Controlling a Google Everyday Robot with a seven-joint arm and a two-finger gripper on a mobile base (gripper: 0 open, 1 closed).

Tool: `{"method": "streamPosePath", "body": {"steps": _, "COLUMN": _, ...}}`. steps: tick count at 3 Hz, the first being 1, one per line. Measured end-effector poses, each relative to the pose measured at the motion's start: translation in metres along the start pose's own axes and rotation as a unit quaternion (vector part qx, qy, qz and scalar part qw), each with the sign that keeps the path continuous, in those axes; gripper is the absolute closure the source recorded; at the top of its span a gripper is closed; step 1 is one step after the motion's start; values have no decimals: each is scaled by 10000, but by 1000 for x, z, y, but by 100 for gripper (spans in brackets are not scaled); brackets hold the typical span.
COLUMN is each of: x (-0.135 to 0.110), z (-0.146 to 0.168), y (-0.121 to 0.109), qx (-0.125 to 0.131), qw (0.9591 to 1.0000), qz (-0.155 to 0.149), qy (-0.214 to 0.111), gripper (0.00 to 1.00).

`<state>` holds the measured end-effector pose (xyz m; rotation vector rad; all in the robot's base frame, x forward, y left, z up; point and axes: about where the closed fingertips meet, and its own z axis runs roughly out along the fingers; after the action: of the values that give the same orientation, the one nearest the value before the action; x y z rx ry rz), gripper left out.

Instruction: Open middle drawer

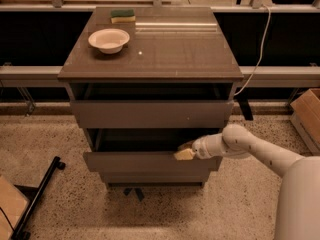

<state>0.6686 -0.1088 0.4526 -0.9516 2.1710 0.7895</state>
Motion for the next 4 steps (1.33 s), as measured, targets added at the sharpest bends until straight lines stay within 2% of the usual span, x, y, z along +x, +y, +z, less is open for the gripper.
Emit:
{"method": "streamPosePath", "body": {"steps": 1, "x": 4, "z": 3, "y": 3, "qx": -34, "qw": 10000, "qz": 25, "qy": 52, "gripper": 51}}
{"method": "streamPosePath", "body": {"steps": 2, "x": 13, "z": 4, "y": 6, "qx": -63, "qw": 9998, "qz": 88, "qy": 163, "gripper": 27}}
{"method": "streamPosePath", "body": {"steps": 3, "x": 12, "z": 4, "y": 6, "qx": -63, "qw": 9998, "qz": 89, "qy": 163, "gripper": 4}}
{"method": "streamPosePath", "body": {"steps": 4, "x": 14, "z": 1, "y": 8, "qx": -53, "qw": 9997, "qz": 139, "qy": 182, "gripper": 0}}
